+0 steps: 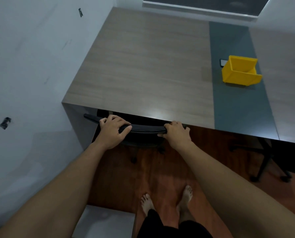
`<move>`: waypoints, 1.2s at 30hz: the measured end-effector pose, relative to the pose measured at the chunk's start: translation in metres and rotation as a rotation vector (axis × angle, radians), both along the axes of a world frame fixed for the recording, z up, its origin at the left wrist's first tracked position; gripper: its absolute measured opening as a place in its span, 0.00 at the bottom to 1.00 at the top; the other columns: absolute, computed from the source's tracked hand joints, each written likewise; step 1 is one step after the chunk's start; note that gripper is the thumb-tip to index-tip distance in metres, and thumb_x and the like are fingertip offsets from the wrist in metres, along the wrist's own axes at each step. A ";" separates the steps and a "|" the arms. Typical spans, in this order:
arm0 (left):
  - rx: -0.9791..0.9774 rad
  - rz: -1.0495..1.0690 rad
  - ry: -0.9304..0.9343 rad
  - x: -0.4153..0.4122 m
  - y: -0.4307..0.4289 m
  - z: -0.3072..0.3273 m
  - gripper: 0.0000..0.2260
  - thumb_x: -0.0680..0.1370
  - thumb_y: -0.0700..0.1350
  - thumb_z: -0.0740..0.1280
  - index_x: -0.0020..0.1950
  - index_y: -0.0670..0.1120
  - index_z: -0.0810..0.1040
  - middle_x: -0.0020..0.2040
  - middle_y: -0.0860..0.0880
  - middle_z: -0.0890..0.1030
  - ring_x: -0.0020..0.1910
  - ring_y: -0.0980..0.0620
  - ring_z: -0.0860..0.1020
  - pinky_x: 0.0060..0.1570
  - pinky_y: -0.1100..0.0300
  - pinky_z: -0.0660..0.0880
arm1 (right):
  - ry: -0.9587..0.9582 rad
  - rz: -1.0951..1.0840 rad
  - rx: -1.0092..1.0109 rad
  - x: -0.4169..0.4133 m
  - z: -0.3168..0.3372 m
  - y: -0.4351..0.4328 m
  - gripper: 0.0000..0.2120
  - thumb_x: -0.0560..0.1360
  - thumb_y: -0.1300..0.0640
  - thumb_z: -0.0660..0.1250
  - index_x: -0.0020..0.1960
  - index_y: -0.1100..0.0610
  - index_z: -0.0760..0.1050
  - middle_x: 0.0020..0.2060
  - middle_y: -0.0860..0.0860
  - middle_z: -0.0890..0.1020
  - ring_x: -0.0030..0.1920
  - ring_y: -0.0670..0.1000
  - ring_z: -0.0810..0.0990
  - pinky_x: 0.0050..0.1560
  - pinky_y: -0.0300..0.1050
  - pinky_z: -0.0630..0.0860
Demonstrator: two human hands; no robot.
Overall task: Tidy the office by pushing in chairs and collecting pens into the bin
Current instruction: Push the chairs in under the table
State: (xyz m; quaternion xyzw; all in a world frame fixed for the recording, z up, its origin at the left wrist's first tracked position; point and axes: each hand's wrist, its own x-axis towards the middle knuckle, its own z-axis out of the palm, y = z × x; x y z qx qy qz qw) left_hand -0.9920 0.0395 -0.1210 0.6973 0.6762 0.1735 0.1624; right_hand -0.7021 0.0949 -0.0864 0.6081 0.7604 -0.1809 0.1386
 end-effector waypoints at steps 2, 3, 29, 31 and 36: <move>0.003 0.002 0.018 -0.003 -0.004 0.000 0.15 0.83 0.64 0.60 0.59 0.62 0.84 0.57 0.63 0.81 0.65 0.56 0.71 0.64 0.49 0.58 | -0.005 0.018 -0.008 -0.002 -0.002 -0.006 0.29 0.81 0.31 0.61 0.72 0.51 0.74 0.67 0.56 0.75 0.72 0.59 0.69 0.70 0.70 0.66; 0.006 0.011 0.034 -0.005 -0.007 0.000 0.15 0.83 0.64 0.60 0.59 0.61 0.84 0.55 0.62 0.81 0.62 0.56 0.72 0.62 0.51 0.57 | -0.014 0.034 -0.009 -0.003 -0.004 -0.011 0.30 0.81 0.31 0.61 0.72 0.51 0.75 0.67 0.56 0.75 0.72 0.59 0.68 0.72 0.72 0.64; -0.114 0.023 0.062 0.023 0.054 0.003 0.20 0.82 0.65 0.55 0.59 0.61 0.85 0.57 0.60 0.82 0.63 0.53 0.73 0.62 0.47 0.59 | -0.007 -0.002 0.140 0.020 -0.023 0.023 0.27 0.83 0.35 0.62 0.73 0.52 0.66 0.72 0.59 0.68 0.71 0.62 0.72 0.80 0.73 0.51; -0.104 0.036 0.062 0.022 0.054 0.002 0.20 0.82 0.65 0.55 0.58 0.61 0.85 0.57 0.60 0.82 0.63 0.53 0.74 0.61 0.48 0.59 | 0.008 0.013 0.137 0.021 -0.025 0.026 0.27 0.83 0.35 0.63 0.73 0.52 0.67 0.73 0.59 0.67 0.71 0.62 0.72 0.80 0.74 0.52; -0.182 -0.001 0.089 0.017 0.056 0.007 0.21 0.83 0.67 0.54 0.62 0.63 0.84 0.61 0.60 0.81 0.67 0.51 0.73 0.62 0.48 0.58 | 0.057 0.029 0.131 0.025 -0.022 0.026 0.28 0.83 0.34 0.61 0.73 0.52 0.68 0.75 0.58 0.66 0.72 0.62 0.70 0.80 0.72 0.51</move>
